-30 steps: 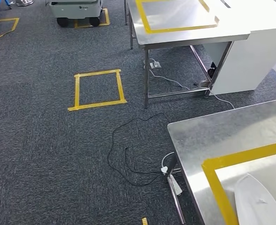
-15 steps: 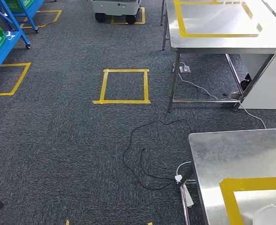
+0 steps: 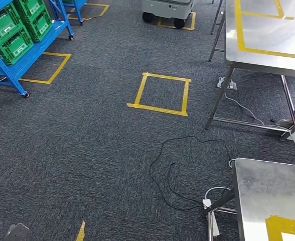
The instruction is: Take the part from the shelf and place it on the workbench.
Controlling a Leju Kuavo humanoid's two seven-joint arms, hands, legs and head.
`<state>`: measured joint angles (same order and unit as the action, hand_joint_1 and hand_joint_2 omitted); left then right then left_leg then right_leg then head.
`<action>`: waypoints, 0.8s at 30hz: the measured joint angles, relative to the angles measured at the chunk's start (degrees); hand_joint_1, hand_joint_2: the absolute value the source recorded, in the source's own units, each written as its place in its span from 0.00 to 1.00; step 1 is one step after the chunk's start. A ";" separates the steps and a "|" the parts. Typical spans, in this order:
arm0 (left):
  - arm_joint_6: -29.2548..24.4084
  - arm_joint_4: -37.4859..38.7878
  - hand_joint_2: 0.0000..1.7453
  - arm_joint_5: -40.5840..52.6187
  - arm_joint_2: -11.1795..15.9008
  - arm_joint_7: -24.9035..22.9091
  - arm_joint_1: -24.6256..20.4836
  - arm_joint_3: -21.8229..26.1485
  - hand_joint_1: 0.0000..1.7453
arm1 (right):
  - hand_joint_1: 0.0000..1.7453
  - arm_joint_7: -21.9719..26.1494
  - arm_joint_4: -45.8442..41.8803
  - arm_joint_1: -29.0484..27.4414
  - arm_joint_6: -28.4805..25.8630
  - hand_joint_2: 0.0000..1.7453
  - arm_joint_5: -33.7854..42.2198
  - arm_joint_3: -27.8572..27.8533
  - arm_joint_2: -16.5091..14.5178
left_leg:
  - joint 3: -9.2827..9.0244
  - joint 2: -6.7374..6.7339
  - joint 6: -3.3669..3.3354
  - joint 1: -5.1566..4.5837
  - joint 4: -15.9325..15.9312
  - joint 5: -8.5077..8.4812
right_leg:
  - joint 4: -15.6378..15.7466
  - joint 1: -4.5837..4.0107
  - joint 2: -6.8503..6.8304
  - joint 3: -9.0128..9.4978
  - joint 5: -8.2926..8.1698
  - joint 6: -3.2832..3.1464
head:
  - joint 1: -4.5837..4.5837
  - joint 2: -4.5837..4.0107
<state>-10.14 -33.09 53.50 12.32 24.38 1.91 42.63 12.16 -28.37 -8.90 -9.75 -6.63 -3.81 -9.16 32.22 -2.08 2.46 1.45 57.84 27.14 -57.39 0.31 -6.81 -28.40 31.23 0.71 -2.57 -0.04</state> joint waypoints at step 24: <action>3.87 18.01 0.00 -3.03 -4.43 -6.49 -1.59 8.02 0.00 | 0.00 4.59 7.32 3.60 -1.24 0.00 1.96 0.17 -0.08 | 6.69 2.18 0.71 -0.42 12.32 4.33 | 0.34 -0.43 3.13 -1.33 -1.48 -2.18 | -0.28 0.00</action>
<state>-6.27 -15.08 50.46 7.89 17.88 0.32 50.64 16.75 -21.05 -5.30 -10.99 -4.67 -3.64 -9.24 38.91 0.10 3.17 1.03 70.16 31.47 -57.05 -0.12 -3.68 -29.73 29.75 -1.47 -2.86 -0.04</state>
